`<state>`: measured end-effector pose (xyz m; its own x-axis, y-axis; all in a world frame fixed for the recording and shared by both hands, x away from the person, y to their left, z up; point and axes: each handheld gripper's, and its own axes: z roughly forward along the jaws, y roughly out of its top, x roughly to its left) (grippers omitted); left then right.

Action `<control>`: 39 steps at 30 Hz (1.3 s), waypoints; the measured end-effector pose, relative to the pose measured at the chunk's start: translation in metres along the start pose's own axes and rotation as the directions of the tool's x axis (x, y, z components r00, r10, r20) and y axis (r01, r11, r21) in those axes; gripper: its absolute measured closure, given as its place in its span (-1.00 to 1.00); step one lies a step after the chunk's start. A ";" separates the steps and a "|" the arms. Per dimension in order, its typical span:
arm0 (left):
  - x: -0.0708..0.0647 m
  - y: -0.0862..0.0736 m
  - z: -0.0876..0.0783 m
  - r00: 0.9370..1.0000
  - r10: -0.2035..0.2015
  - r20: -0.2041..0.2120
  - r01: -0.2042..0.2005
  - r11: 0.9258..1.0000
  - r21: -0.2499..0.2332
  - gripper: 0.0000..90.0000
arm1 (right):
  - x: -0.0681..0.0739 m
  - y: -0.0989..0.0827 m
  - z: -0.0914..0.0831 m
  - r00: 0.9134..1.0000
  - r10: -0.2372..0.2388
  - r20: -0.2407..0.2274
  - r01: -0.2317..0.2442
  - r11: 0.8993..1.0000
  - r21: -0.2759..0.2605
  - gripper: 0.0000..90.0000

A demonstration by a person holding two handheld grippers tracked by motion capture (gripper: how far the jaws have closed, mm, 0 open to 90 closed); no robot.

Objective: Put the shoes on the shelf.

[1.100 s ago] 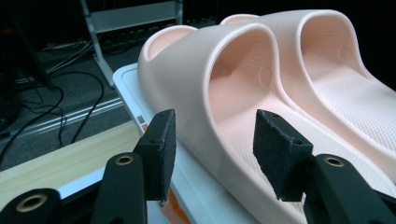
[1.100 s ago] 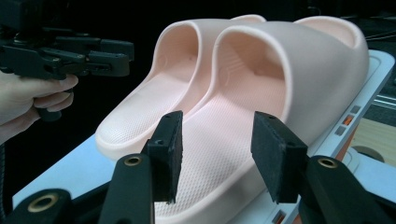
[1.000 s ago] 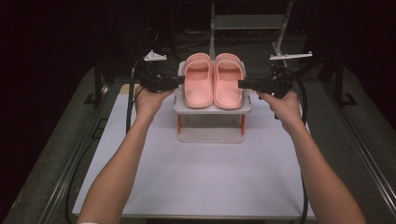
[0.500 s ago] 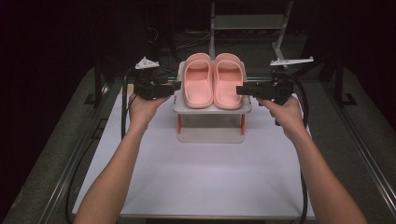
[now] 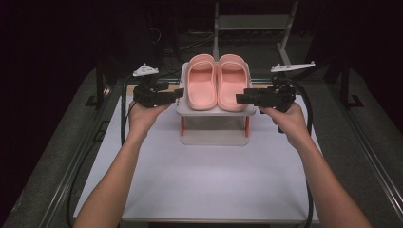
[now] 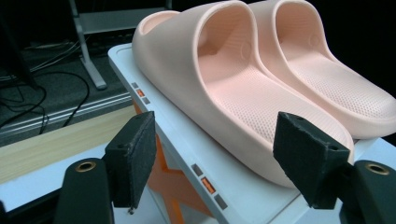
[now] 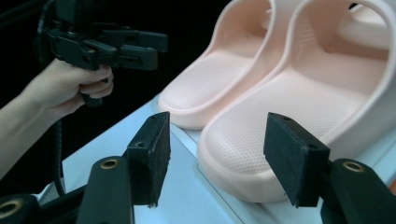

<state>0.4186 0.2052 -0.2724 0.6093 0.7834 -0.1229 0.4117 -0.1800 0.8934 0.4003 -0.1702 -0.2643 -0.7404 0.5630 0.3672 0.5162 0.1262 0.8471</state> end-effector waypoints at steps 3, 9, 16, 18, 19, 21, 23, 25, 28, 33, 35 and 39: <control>0.000 -0.002 -0.002 1.000 0.003 -0.007 -0.003 1.000 -0.001 -0.38 | 0.001 -0.005 0.000 1.000 0.005 -0.010 -0.005 1.000 0.009 -0.12; -0.004 -0.005 -0.006 1.000 0.020 -0.006 -0.020 1.000 -0.013 -0.45 | 0.007 -0.011 -0.001 1.000 -0.013 -0.023 0.013 1.000 0.001 -0.14; -0.003 -0.012 -0.009 1.000 0.015 -0.004 -0.015 1.000 -0.020 -0.49 | 0.012 -0.024 -0.001 0.999 -0.019 -0.036 0.020 1.000 0.004 -0.18; -0.003 -0.014 -0.010 1.000 0.016 -0.006 -0.016 1.000 -0.021 -0.51 | 0.013 -0.028 -0.001 0.999 -0.021 -0.047 0.021 1.000 0.005 -0.19; -0.003 -0.014 -0.011 1.000 0.016 -0.007 -0.016 1.000 -0.021 -0.53 | 0.014 -0.030 -0.001 0.999 -0.023 -0.047 0.024 1.000 0.008 -0.21; -0.004 -0.016 -0.013 1.000 0.021 -0.011 -0.021 0.999 -0.027 -0.53 | 0.015 -0.031 -0.001 0.999 -0.023 -0.048 0.023 1.000 0.007 -0.21; -0.005 -0.018 -0.016 1.000 0.022 -0.012 -0.023 0.999 -0.033 -0.54 | 0.015 -0.034 -0.002 0.998 -0.022 -0.054 0.022 1.000 0.004 -0.22; -0.006 -0.020 -0.019 1.000 0.023 -0.010 -0.023 0.999 -0.038 -0.56 | 0.015 -0.039 -0.004 0.998 -0.013 -0.064 0.013 1.000 -0.001 -0.24; -0.008 -0.024 -0.021 1.000 0.026 -0.009 -0.026 0.999 -0.041 -0.58 | 0.013 -0.043 -0.004 0.998 -0.008 -0.064 0.008 1.000 -0.001 -0.24; -0.012 -0.029 -0.027 0.999 0.048 -0.012 -0.049 0.998 -0.051 -0.58 | 0.011 -0.054 -0.005 0.997 0.008 -0.076 -0.008 1.000 0.002 -0.26; -0.012 -0.031 -0.030 0.999 0.052 -0.011 -0.052 0.997 -0.050 -0.59 | 0.010 -0.058 -0.006 0.997 0.010 -0.077 -0.010 1.000 0.003 -0.25; -0.013 -0.035 -0.034 0.998 0.054 -0.011 -0.055 0.997 -0.056 -0.60 | 0.008 -0.065 -0.010 0.997 0.022 -0.076 -0.022 1.000 -0.002 -0.25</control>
<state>0.3732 0.2222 -0.2872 0.6233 0.7789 -0.0695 0.3392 -0.1892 0.9215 0.3567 -0.1820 -0.3132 -0.7598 0.5016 0.4137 0.5314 0.1125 0.8396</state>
